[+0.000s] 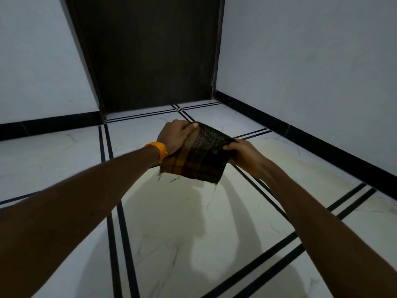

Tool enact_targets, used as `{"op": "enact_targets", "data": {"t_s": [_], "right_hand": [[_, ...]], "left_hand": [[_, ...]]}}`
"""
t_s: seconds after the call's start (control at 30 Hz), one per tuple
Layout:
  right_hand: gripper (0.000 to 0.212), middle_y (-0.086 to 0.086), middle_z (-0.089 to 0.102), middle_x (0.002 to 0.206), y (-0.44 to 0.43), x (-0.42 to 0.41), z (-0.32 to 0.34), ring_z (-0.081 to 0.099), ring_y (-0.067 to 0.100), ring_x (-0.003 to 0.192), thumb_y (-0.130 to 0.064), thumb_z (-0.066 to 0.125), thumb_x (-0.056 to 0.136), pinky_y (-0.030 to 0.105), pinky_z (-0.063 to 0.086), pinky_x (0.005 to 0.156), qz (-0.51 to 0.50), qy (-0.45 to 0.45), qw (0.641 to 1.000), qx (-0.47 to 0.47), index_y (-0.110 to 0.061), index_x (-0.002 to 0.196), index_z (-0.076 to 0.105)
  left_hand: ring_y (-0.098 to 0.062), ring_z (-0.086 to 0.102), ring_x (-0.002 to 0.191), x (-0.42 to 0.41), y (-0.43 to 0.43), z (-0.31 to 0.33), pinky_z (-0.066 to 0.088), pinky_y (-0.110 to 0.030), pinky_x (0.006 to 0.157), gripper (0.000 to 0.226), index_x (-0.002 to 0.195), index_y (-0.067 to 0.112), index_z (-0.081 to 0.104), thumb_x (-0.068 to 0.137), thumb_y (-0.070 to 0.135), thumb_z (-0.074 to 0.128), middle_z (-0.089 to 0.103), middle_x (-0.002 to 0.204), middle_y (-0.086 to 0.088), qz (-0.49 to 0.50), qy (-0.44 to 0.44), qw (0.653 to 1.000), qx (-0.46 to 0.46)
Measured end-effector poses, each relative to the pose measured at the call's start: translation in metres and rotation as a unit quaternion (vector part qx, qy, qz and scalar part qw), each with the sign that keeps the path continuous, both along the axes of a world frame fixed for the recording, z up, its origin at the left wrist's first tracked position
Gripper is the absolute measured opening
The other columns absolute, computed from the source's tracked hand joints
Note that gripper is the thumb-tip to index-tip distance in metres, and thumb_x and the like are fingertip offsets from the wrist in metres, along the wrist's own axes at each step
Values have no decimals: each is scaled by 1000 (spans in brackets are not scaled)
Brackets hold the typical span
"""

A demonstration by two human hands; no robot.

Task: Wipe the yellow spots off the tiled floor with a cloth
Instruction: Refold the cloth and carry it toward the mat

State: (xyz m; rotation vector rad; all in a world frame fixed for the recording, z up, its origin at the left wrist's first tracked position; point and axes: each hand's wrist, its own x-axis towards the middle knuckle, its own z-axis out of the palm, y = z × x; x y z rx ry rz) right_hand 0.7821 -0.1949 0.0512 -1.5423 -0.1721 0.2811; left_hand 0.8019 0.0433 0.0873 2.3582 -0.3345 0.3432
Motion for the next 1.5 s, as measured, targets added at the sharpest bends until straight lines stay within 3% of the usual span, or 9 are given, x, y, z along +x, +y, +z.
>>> {"op": "enact_targets", "data": {"t_s": [0.2, 0.3, 0.4, 0.6, 0.77, 0.9, 1.1, 1.37, 1.5], "right_hand": [[11, 11, 71, 94, -3, 4, 20, 66, 18, 89, -12, 63, 92, 33, 53, 86, -73, -135, 974, -164, -6, 97, 71], [14, 11, 68, 84, -7, 3, 18, 64, 20, 80, -17, 67, 89, 37, 50, 76, -78, -161, 948, -262, -3, 89, 68], [17, 13, 69, 98, -9, -1, 21, 69, 22, 90, -13, 63, 95, 28, 58, 72, -84, -104, 982, -131, -1, 107, 65], [47, 19, 63, 135, -18, -5, -1, 62, 35, 124, -34, 64, 96, 44, 52, 104, -67, 94, 979, 167, -6, 134, 58], [74, 16, 61, 139, 2, -38, -58, 60, 27, 125, -38, 88, 73, 38, 48, 107, 128, 179, 970, 108, -8, 136, 62], [66, 16, 54, 147, 16, -32, -35, 52, 31, 134, -30, 76, 85, 47, 32, 118, 92, 111, 963, 226, -7, 142, 53], [50, 21, 55, 145, 16, -24, -19, 56, 38, 131, -16, 54, 99, 50, 47, 109, 4, 107, 953, 284, -5, 147, 47], [45, 18, 65, 132, 33, -19, -17, 66, 33, 117, -5, 59, 96, 40, 60, 84, -67, 119, 953, 270, -9, 141, 53], [42, 14, 71, 117, 25, -14, -14, 71, 27, 103, -3, 57, 97, 33, 61, 73, -116, 153, 945, 264, -8, 139, 55]], "left_hand": [[-23, 63, 82, 3, -5, 2, 48, -35, 81, 71, 80, 2, 67, 92, 68, 44, 70, 88, -12, -2, 149, 985, -81], [-17, 61, 87, -4, -3, 9, 48, -27, 74, 26, 90, 16, 67, 88, 42, 69, 68, 93, -4, -93, 216, 969, -78], [-22, 63, 98, -1, 3, 2, 56, -32, 84, 41, 107, 12, 59, 73, 5, 82, 67, 107, -9, -111, 243, 962, -61], [-26, 63, 99, 2, -1, 13, 58, -37, 83, 26, 105, 14, 54, 87, 3, 69, 64, 106, -10, -112, 221, 950, -190], [-21, 62, 81, -1, -23, 19, 55, -22, 59, 15, 111, 11, 54, 98, 3, 52, 63, 95, -14, -98, 165, 951, -243], [-27, 62, 109, -2, -21, 9, 54, -30, 79, 32, 124, 16, 55, 105, 37, 39, 63, 123, -15, -54, 225, 947, -225], [-38, 64, 112, -1, -4, 2, 50, -48, 94, 99, 118, 9, 69, 81, 88, 20, 71, 115, -19, -46, 497, 792, -352], [-33, 73, 74, -3, 2, 6, 51, -44, 84, 73, 80, -1, 75, 89, 65, 45, 74, 86, -19, -52, 487, 770, -409], [-30, 70, 93, -3, 10, 3, 53, -44, 92, 36, 107, 1, 68, 88, 31, 65, 71, 100, -16, -133, 521, 767, -350]]}}
